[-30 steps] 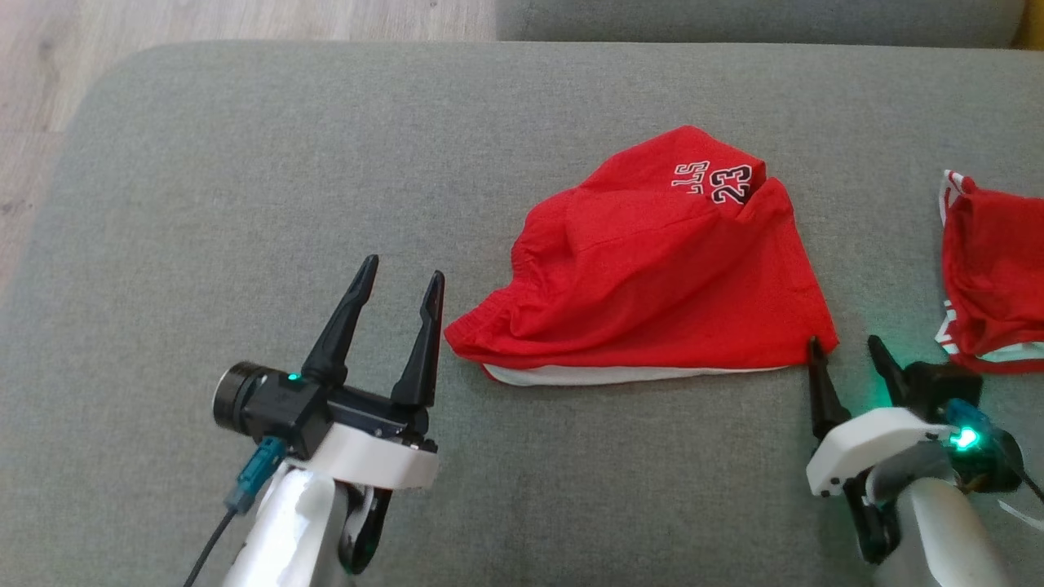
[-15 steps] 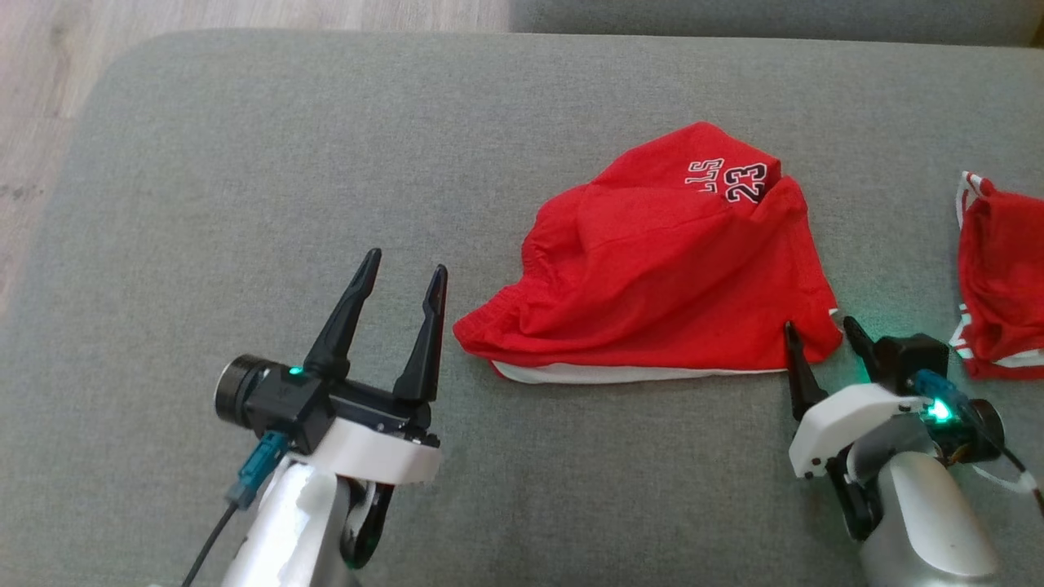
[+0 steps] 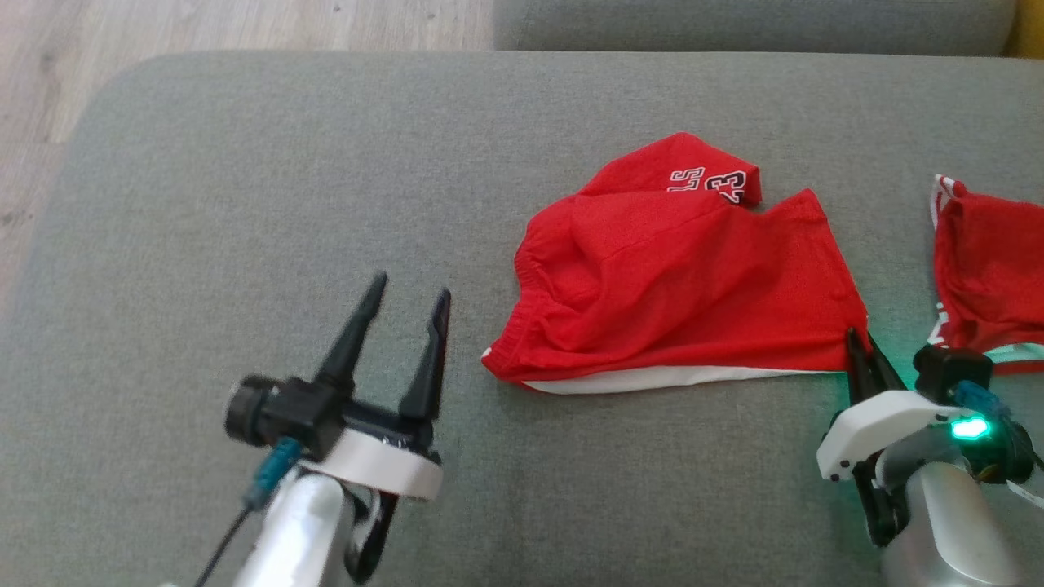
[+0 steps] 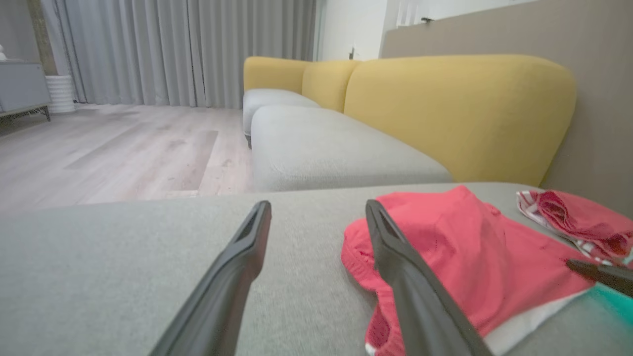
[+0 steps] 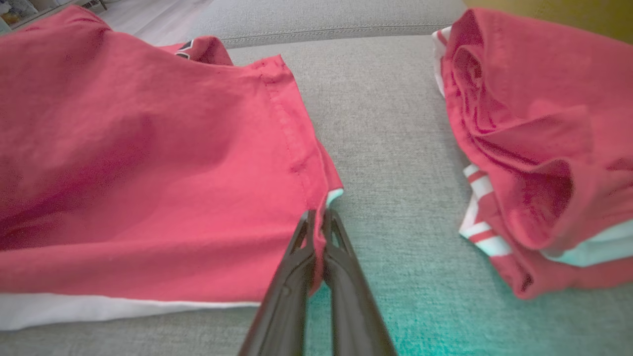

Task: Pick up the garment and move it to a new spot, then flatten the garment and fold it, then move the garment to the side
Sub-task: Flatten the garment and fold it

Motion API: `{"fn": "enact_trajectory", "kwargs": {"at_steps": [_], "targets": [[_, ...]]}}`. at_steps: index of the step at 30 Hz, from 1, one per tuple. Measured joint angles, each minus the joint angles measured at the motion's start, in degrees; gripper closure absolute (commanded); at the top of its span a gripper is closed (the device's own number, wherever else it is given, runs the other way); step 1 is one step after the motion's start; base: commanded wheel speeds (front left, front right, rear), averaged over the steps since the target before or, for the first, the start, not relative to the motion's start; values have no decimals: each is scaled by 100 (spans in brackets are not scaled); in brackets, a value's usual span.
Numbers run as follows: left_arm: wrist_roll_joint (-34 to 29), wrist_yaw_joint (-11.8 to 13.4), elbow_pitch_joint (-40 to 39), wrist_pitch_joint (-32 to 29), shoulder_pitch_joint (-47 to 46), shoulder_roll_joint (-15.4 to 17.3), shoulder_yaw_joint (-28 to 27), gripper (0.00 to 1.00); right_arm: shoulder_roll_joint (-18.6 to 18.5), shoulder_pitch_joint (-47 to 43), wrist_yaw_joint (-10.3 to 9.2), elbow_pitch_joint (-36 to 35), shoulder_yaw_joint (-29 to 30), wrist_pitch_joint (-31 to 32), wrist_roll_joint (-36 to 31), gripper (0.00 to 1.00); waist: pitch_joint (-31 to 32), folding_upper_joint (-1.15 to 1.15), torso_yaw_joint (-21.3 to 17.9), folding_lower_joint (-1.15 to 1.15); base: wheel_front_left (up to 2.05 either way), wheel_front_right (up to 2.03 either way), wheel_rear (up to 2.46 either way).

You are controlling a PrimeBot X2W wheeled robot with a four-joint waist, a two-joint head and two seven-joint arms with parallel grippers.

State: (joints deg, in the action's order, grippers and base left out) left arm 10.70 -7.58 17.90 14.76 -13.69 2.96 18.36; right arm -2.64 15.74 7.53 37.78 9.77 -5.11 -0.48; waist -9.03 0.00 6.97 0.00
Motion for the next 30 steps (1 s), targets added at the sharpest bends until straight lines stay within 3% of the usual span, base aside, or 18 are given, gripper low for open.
{"fn": "enact_trajectory", "kwargs": {"at_steps": [6,16,30], "targets": [[101,0,608,-226,0,109,521,0,1,0,0,0,4,10,60,100,34,0,-62,0,0,0,0],[76,0,1382,-582,-392,690,1772,0,1,5,0,-48,-83,37,157,100,-74,0,-180,0,0,0,0],[202,0,2080,-250,-1365,728,2574,0,1,93,0,-176,-166,93,157,100,-290,0,-326,0,0,0,0]]}}
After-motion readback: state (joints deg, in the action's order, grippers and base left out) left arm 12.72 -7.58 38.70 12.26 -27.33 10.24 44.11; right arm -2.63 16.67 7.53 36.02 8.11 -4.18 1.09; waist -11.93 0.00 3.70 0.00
